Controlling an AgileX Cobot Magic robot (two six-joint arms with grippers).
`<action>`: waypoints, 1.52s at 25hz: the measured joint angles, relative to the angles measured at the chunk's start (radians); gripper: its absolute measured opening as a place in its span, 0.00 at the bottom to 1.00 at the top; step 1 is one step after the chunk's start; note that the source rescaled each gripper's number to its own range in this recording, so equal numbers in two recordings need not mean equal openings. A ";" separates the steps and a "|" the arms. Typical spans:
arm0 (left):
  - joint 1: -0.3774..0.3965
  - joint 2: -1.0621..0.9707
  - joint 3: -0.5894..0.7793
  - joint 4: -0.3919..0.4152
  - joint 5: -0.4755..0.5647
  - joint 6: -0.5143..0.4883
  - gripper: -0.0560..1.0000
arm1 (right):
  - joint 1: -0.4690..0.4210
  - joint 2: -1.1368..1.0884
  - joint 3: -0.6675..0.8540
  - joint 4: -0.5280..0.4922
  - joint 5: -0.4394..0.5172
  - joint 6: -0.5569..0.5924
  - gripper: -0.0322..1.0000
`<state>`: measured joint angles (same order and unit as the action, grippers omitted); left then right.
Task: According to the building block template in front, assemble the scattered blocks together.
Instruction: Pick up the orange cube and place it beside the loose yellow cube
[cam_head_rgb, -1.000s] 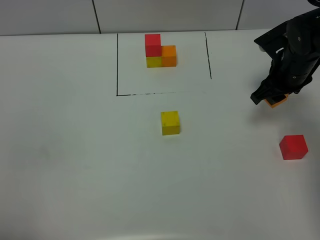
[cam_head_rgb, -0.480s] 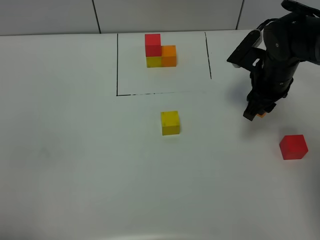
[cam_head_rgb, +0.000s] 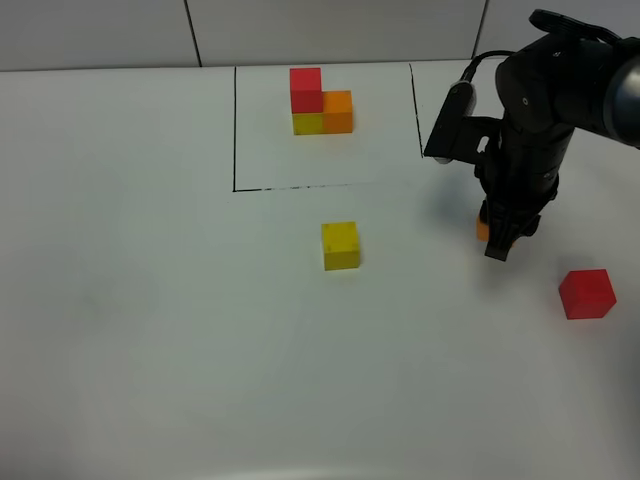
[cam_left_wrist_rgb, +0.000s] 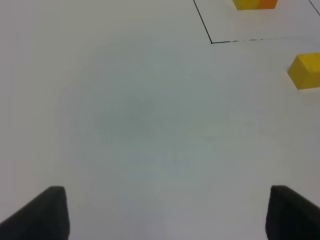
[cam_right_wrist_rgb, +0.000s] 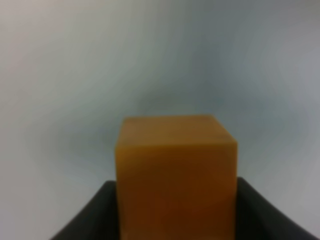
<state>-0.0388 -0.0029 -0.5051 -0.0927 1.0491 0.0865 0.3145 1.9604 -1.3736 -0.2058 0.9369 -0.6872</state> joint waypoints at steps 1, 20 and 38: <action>0.000 0.000 0.000 0.000 0.000 0.000 0.70 | 0.006 0.000 0.000 0.000 0.003 -0.016 0.04; 0.000 0.000 0.000 0.000 0.000 0.001 0.70 | 0.104 0.036 -0.014 -0.011 0.010 -0.208 0.04; 0.000 0.000 0.000 0.000 0.000 0.002 0.70 | 0.131 0.136 -0.143 0.168 -0.019 -0.349 0.04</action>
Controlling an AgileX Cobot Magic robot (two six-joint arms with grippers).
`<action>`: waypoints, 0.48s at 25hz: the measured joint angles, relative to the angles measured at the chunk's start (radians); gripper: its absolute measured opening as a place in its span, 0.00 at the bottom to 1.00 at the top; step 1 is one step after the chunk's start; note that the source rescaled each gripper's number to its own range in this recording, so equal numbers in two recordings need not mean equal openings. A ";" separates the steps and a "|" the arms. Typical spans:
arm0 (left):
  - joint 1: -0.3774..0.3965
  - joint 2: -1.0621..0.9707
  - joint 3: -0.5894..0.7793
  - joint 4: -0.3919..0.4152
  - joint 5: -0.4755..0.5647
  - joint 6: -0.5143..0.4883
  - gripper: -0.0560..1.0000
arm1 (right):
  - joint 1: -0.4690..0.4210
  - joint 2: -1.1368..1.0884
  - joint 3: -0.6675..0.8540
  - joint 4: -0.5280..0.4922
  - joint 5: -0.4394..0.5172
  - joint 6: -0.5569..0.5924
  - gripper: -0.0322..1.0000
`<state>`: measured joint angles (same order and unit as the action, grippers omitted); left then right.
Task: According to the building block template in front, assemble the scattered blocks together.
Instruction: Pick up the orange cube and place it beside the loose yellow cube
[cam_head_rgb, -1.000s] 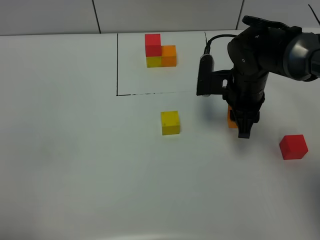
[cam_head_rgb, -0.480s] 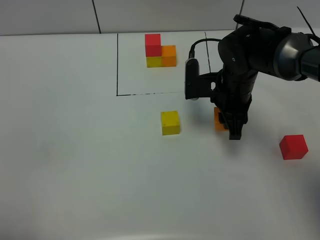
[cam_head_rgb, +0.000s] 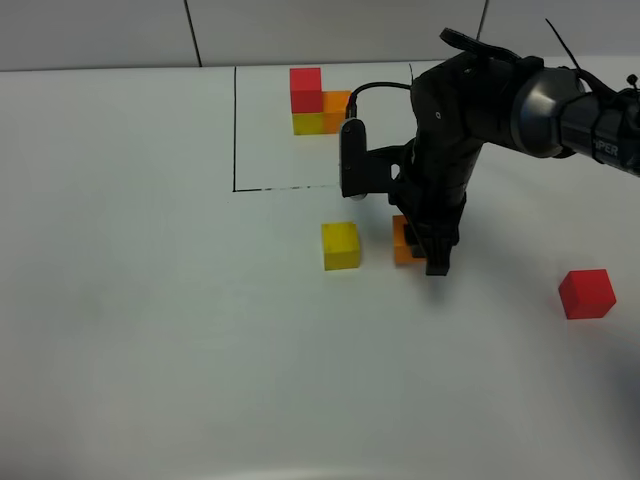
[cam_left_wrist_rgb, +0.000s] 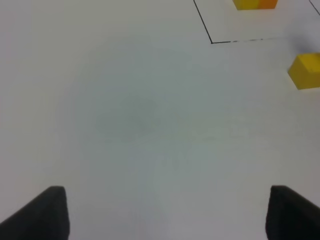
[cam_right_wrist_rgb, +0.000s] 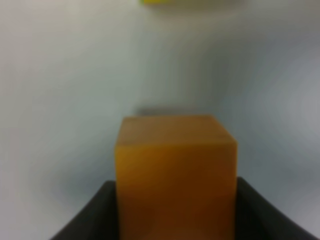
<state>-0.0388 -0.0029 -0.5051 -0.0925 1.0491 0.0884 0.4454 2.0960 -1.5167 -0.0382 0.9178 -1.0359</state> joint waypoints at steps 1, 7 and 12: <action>0.000 0.000 0.000 0.000 0.000 0.000 0.70 | 0.000 0.007 -0.008 0.006 -0.005 -0.010 0.04; 0.000 0.001 0.000 0.000 0.000 0.000 0.70 | 0.000 0.038 -0.030 0.023 -0.034 -0.045 0.04; 0.000 0.001 0.000 0.000 0.000 -0.001 0.70 | 0.000 0.069 -0.037 0.038 -0.046 -0.061 0.04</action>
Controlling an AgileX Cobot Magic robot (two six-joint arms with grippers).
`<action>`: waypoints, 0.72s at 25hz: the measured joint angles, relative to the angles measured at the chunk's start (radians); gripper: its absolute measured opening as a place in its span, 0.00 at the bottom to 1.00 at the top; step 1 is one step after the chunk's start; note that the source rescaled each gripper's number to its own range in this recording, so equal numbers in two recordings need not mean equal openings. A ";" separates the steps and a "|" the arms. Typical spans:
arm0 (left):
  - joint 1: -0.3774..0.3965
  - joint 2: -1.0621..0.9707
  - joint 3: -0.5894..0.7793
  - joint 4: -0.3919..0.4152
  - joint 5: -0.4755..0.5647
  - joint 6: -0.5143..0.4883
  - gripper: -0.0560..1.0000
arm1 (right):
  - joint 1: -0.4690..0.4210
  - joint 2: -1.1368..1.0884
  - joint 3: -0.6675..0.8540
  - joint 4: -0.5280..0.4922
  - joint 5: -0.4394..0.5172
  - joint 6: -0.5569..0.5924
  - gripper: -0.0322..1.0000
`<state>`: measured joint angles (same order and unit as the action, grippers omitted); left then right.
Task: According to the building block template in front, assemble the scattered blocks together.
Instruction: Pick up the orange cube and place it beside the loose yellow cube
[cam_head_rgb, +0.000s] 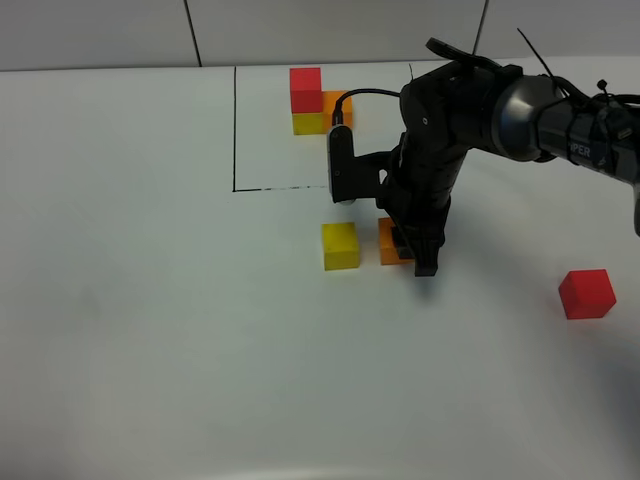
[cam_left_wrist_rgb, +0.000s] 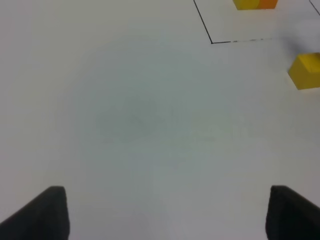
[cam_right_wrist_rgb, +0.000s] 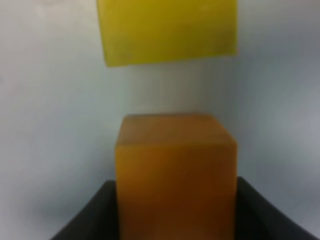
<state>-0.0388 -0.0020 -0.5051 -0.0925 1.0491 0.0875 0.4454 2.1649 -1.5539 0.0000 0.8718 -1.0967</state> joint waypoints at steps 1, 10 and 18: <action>0.000 0.000 0.000 0.000 0.000 0.000 0.70 | 0.000 0.004 -0.001 0.000 -0.005 -0.001 0.04; 0.000 0.000 0.000 0.000 0.000 0.000 0.70 | 0.000 0.011 -0.004 0.027 -0.046 -0.020 0.04; 0.000 0.000 0.000 0.000 0.000 0.000 0.70 | 0.000 0.011 -0.005 0.045 -0.031 -0.023 0.04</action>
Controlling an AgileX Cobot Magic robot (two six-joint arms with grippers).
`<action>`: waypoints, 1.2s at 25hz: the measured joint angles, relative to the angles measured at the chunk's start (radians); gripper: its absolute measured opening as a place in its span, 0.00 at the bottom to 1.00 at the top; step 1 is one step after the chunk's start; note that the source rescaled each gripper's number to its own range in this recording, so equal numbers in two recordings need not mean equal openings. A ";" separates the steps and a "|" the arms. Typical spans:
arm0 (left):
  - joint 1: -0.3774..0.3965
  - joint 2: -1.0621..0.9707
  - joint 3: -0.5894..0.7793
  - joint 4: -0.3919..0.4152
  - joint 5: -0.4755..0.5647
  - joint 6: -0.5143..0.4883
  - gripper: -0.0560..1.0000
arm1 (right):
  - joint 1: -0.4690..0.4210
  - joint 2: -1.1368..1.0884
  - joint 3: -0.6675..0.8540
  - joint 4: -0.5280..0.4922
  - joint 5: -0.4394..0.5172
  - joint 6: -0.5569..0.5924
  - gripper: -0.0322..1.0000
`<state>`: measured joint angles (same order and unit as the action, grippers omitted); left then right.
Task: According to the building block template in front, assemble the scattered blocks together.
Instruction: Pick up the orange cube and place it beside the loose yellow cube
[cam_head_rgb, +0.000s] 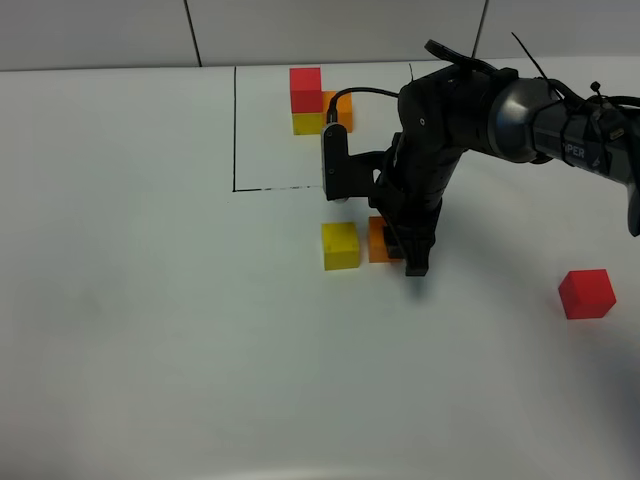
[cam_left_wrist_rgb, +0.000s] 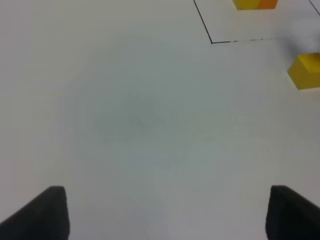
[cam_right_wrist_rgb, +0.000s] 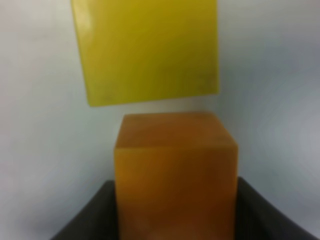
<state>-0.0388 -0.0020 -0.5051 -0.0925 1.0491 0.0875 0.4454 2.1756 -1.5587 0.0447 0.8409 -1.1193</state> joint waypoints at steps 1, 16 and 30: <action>0.000 0.000 0.000 0.000 0.000 0.000 0.70 | 0.000 0.000 0.000 0.006 0.007 -0.001 0.04; 0.000 0.000 0.000 0.000 0.000 -0.001 0.70 | 0.000 0.015 -0.008 0.017 0.017 -0.018 0.04; 0.000 0.000 0.000 0.000 0.000 -0.001 0.70 | 0.011 0.018 -0.008 0.020 -0.020 -0.020 0.04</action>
<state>-0.0388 -0.0020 -0.5051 -0.0925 1.0491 0.0865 0.4563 2.1938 -1.5664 0.0650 0.8212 -1.1392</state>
